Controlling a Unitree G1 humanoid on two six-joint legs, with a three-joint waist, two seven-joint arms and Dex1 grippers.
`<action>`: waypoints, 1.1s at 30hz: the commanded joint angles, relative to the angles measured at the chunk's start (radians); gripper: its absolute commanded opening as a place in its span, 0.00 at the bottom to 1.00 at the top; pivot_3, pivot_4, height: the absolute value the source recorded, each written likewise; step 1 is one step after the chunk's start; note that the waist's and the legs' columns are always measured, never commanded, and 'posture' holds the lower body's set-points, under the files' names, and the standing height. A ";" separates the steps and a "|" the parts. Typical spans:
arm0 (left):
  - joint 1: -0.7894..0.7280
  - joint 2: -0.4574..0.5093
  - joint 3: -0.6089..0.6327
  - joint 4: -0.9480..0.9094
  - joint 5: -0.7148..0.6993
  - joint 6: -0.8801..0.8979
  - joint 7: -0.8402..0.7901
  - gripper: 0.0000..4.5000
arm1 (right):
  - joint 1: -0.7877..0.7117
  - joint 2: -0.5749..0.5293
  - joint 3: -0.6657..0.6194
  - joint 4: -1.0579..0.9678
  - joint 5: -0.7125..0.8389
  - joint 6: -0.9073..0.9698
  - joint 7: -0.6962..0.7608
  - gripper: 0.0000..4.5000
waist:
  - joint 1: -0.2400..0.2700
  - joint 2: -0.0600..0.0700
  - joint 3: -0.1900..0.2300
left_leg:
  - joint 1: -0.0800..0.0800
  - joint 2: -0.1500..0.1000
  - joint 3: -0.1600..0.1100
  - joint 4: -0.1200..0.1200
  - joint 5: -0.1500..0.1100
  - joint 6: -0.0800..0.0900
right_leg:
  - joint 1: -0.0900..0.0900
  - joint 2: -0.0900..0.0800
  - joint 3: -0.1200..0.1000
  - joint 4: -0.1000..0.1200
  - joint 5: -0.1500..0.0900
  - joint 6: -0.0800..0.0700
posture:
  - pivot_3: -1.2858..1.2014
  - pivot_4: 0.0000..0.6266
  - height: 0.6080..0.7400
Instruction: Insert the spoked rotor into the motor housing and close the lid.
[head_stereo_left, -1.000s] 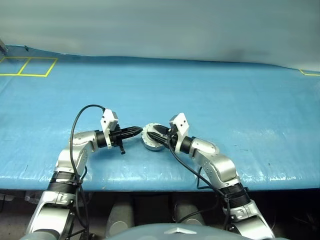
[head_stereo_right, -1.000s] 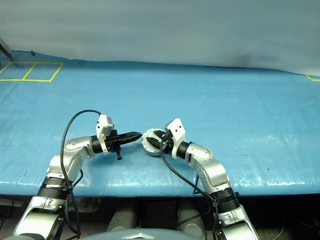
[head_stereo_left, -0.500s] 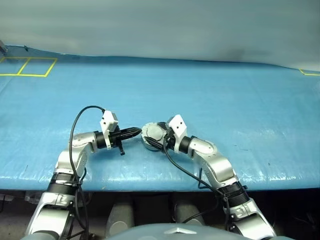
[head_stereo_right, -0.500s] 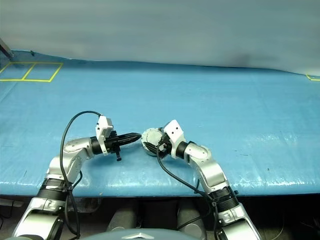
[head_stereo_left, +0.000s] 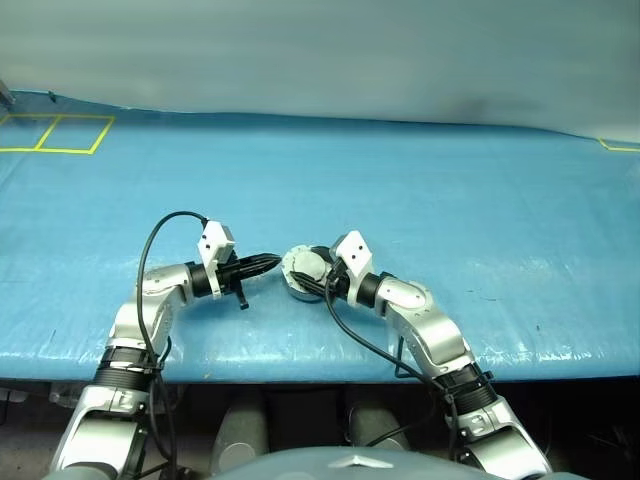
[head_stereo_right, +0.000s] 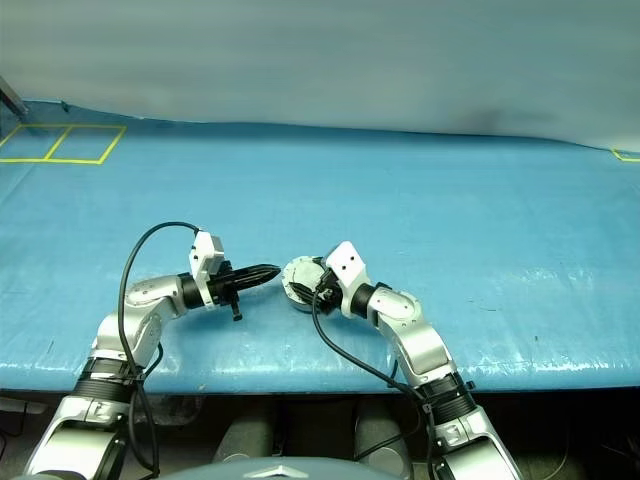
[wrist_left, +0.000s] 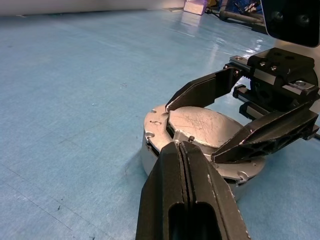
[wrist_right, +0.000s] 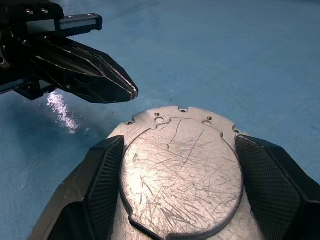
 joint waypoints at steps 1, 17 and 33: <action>-0.002 0.005 0.022 -0.022 -0.007 -0.018 0.007 0.00 | 0.007 -0.007 -0.001 -0.001 -0.010 0.008 -0.003 0.69 | 0.000 0.000 0.000 | 0.000 0.000 0.000 0.000 0.000 0.000 | 0.000 0.000 0.000 0.000 0.000 0.000 | 0.52 0.24 1.00; 0.012 0.003 0.018 -0.020 -0.010 -0.027 0.007 0.00 | -0.057 -0.067 0.017 -0.083 -0.043 0.068 0.009 0.68 | 0.002 0.000 0.000 | -0.002 -0.001 0.000 0.000 0.000 0.000 | -0.001 0.000 0.000 -0.001 0.000 0.000 | 0.52 0.24 1.00; 0.016 0.002 0.015 -0.009 -0.011 -0.034 -0.002 0.00 | -0.066 -0.073 0.020 -0.084 -0.048 0.078 0.025 0.68 | 0.002 0.000 0.001 | -0.003 -0.001 0.000 0.000 0.000 0.000 | -0.002 0.000 0.000 -0.001 0.000 0.000 | 0.52 0.24 1.00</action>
